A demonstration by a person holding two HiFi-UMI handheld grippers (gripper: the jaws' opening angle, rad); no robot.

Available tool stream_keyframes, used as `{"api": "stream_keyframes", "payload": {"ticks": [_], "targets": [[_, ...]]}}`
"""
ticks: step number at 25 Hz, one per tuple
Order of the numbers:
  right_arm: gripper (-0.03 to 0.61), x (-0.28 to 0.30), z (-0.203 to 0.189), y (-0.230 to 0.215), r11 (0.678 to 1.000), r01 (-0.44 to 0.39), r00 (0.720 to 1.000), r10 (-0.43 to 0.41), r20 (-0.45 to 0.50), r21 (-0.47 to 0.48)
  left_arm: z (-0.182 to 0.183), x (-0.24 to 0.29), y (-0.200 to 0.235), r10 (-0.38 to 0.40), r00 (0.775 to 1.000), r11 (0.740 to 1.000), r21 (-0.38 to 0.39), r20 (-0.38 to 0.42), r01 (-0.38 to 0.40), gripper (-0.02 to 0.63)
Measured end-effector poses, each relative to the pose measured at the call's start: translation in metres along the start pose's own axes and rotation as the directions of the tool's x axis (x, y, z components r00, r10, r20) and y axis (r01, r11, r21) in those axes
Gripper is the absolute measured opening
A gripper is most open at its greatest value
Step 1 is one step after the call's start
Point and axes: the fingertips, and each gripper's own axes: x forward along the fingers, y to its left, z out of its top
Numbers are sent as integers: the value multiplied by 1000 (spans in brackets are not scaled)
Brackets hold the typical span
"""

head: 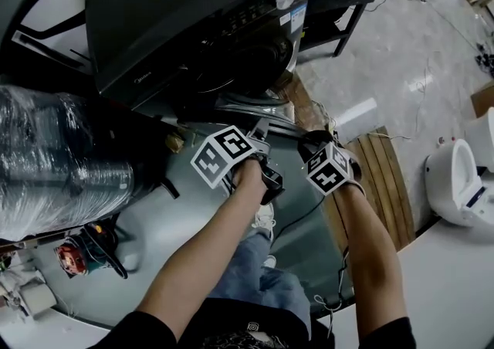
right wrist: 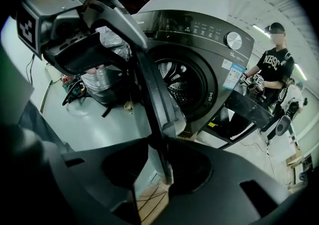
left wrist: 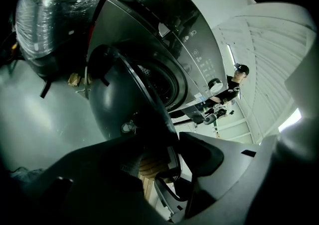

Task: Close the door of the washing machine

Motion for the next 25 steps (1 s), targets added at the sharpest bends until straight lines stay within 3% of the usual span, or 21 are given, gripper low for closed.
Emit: {"api": "stream_keyframes", "payload": {"ticks": [11,25], "targets": [[137,15,15,-43,994,-16,1000,16,-5,-106,16,24,-16,9,1000,996,-86,23,-7,248],[138,41,44,-93,965,-101,993,114,39,-243,45,49,-33,59,977,980,-198,206,-18,249]]}}
